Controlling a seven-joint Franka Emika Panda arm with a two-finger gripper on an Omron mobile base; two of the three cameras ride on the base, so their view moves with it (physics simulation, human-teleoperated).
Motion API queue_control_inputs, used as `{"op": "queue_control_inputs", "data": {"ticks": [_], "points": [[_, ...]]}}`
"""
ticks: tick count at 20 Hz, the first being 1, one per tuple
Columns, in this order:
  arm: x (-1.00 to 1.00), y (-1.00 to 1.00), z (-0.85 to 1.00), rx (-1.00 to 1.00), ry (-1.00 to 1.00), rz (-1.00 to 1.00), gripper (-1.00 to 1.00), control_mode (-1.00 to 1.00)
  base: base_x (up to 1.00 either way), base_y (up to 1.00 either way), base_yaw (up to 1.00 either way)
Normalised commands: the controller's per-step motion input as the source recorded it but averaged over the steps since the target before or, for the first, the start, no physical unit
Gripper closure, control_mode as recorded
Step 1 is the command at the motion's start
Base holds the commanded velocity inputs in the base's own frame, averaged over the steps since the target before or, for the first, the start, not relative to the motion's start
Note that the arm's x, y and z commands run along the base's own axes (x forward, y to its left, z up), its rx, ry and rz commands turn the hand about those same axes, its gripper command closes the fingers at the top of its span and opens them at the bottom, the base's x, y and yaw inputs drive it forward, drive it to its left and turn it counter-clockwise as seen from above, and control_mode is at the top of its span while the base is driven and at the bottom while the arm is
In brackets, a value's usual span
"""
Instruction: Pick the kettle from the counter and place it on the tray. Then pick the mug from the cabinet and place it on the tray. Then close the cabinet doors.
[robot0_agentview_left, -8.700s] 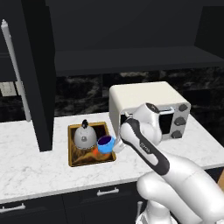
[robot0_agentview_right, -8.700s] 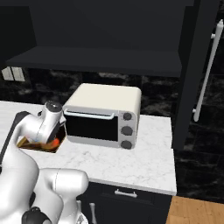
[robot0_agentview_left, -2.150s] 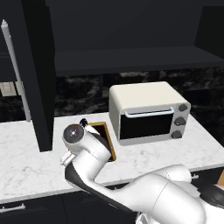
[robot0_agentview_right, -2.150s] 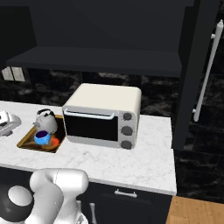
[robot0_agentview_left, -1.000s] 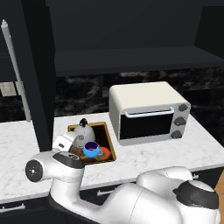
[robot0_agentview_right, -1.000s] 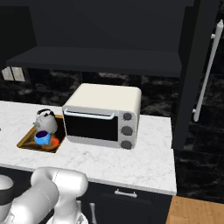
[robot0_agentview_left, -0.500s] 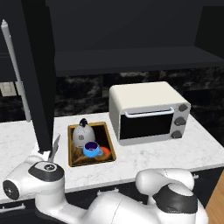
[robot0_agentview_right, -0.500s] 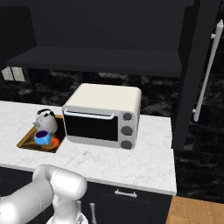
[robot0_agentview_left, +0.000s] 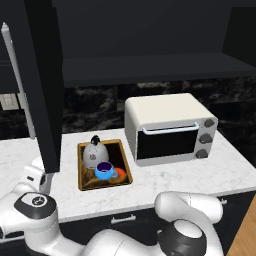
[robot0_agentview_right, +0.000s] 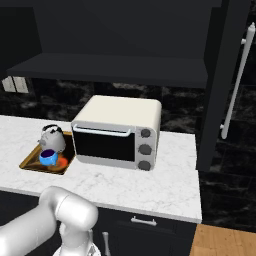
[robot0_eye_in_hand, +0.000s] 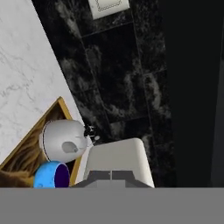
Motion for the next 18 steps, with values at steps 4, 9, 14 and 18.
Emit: {"op": "queue_control_inputs", "data": {"ticks": [4,9,14,18], "points": [[0.00,0.00,0.35,-0.11,-0.21,0.00,1.00,-1.00,0.00,0.00,0.00],[0.00,0.00,0.31,-0.20,-0.26,0.04,1.00,-1.00,0.00,0.00,0.00],[0.00,0.00,0.48,-0.20,-0.28,0.07,1.00,-1.00,0.00,0.00,0.00],[-0.01,0.02,0.40,-0.17,-0.27,0.03,1.00,-1.00,0.00,0.00,0.00]]}}
